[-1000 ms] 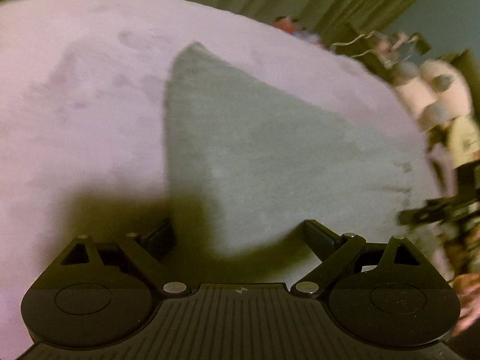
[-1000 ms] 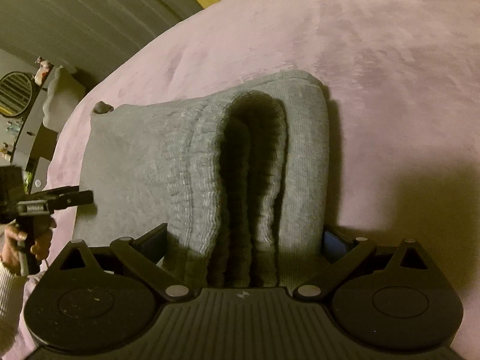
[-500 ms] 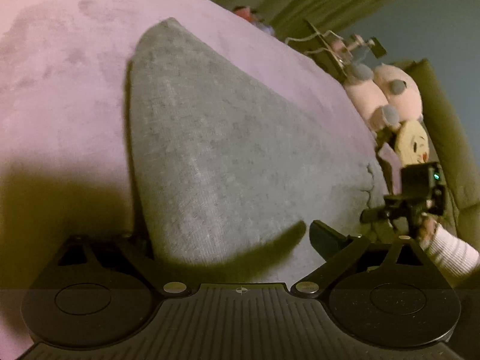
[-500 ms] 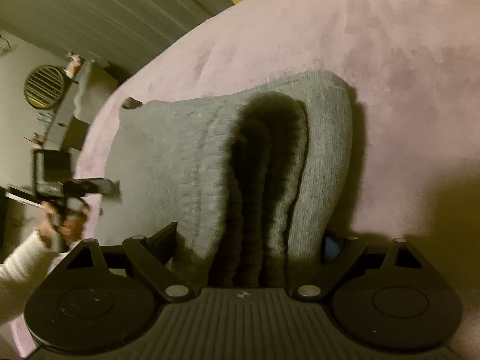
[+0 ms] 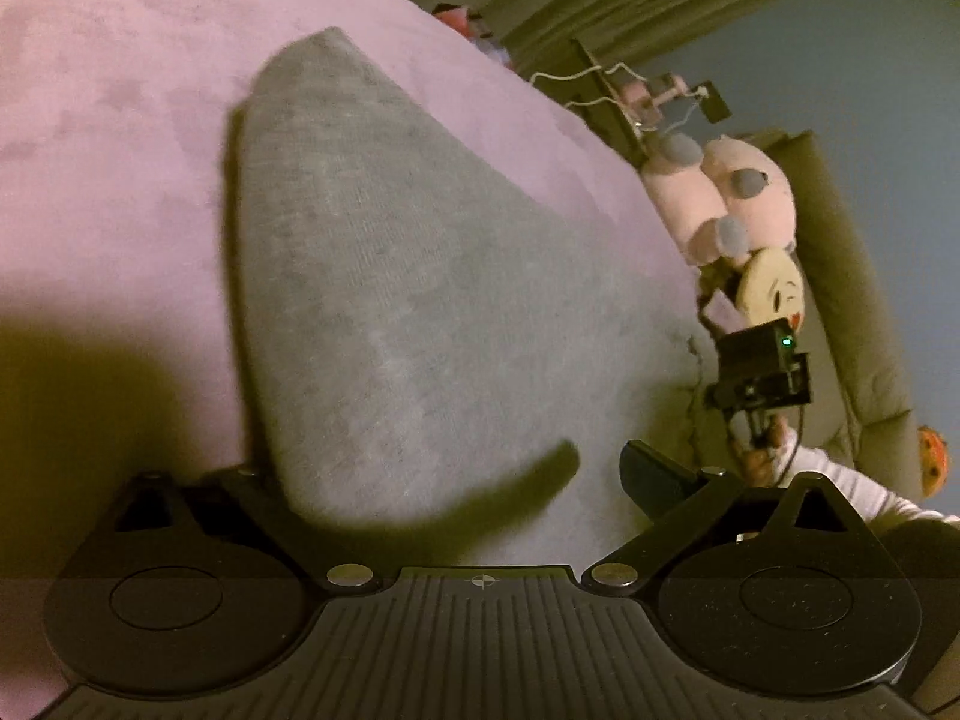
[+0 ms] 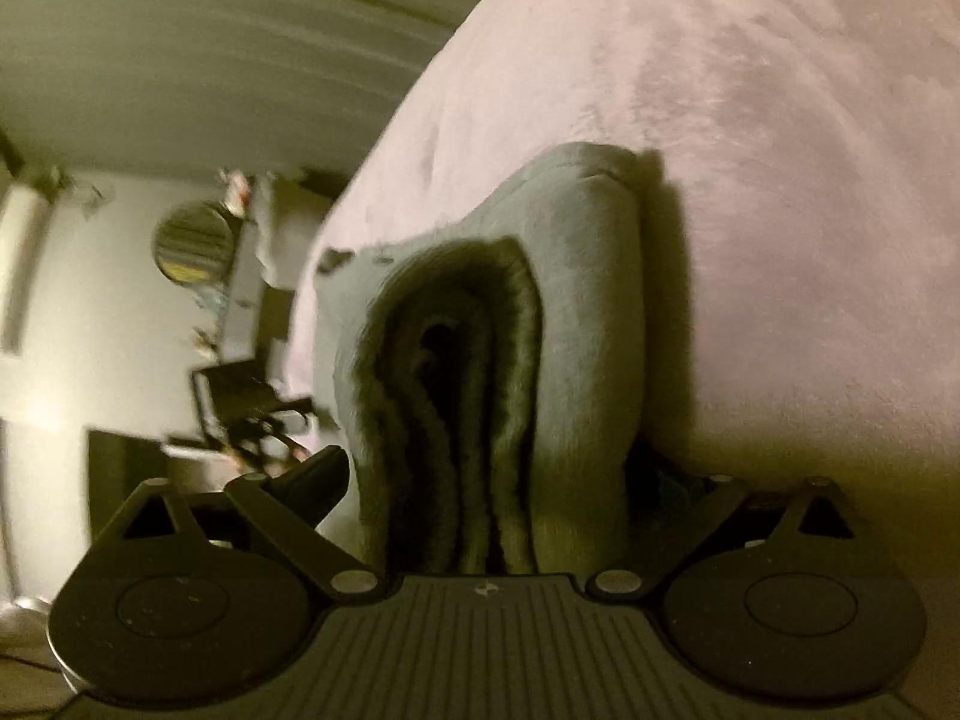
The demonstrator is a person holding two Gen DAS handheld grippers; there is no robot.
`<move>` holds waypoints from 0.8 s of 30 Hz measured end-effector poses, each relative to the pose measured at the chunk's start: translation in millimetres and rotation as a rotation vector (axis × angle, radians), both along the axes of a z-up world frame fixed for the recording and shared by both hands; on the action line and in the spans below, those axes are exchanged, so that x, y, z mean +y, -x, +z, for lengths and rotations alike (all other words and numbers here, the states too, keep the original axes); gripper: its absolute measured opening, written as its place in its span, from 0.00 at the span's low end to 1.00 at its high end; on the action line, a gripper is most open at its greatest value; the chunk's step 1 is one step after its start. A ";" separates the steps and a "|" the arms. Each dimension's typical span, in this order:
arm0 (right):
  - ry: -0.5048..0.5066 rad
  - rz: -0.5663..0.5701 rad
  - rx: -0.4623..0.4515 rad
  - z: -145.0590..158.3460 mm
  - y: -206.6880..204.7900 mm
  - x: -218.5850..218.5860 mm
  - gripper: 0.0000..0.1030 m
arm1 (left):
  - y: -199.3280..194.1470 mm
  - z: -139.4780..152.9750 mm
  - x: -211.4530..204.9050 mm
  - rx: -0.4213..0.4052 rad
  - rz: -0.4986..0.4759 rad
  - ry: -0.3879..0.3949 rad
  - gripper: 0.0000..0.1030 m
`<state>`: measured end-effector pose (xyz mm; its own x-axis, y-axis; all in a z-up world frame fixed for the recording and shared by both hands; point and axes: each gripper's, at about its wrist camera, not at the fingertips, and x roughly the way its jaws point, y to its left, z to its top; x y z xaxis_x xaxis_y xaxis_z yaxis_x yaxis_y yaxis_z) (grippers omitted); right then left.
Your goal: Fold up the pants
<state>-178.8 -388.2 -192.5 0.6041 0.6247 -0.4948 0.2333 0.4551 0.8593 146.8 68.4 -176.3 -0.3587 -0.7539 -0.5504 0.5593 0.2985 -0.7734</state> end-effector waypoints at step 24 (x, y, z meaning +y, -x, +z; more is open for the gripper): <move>0.135 0.107 -0.068 10.2 -19.9 38.0 0.96 | 23.7 2.6 -37.5 -0.104 -0.062 -0.119 1.00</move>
<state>-158.9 -350.1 -182.3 0.5725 0.6184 -0.5384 0.1203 0.5862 0.8012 123.1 30.9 -173.7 -0.3394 -0.6595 -0.6708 0.6546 0.3465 -0.6719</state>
